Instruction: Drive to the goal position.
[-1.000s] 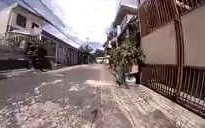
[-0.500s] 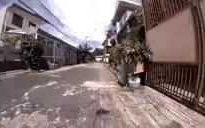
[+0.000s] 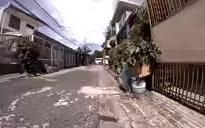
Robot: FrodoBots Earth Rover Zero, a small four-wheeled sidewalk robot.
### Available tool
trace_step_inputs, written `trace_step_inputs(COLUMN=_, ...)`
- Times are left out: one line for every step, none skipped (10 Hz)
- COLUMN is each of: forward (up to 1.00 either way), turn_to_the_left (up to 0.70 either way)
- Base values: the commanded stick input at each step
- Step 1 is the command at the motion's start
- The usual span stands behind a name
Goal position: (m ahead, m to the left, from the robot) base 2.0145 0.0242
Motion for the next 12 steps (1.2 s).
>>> trace_step_inputs(forward=0.7, turn_to_the_left=0.0)
trace_step_inputs(forward=0.7, turn_to_the_left=0.0)
trace_step_inputs(forward=0.7, turn_to_the_left=0.0)
trace_step_inputs(forward=0.7, turn_to_the_left=0.0)
trace_step_inputs(forward=0.7, turn_to_the_left=0.0)
trace_step_inputs(forward=0.7, turn_to_the_left=0.0)
trace_step_inputs(forward=0.7, turn_to_the_left=0.0)
trace_step_inputs(forward=0.7, turn_to_the_left=0.0)
trace_step_inputs(forward=0.7, turn_to_the_left=0.0)
trace_step_inputs(forward=0.7, turn_to_the_left=0.0)
trace_step_inputs(forward=0.7, turn_to_the_left=0.0)
trace_step_inputs(forward=0.7, turn_to_the_left=0.0)
